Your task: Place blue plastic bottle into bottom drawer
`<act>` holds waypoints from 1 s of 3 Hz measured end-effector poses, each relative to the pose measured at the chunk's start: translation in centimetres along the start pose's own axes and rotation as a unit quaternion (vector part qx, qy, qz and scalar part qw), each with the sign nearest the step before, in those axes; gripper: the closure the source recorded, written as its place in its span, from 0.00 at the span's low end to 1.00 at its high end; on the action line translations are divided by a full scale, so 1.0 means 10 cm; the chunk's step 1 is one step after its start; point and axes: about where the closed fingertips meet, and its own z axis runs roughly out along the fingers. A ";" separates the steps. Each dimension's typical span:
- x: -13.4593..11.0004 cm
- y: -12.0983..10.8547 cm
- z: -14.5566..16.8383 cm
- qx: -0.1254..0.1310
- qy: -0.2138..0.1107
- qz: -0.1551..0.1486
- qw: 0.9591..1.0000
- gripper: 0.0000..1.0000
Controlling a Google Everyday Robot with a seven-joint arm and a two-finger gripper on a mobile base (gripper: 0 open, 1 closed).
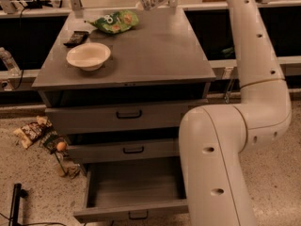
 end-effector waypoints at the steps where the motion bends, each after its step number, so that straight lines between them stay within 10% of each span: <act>1: -0.16 -0.08 -0.32 0.016 0.014 -0.002 1.000 1.00; 3: -0.93 -0.17 -0.86 0.098 -0.050 -0.083 0.990 1.00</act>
Offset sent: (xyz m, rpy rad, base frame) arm -0.0974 -0.0559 0.1490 -0.0968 -0.2446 -0.1503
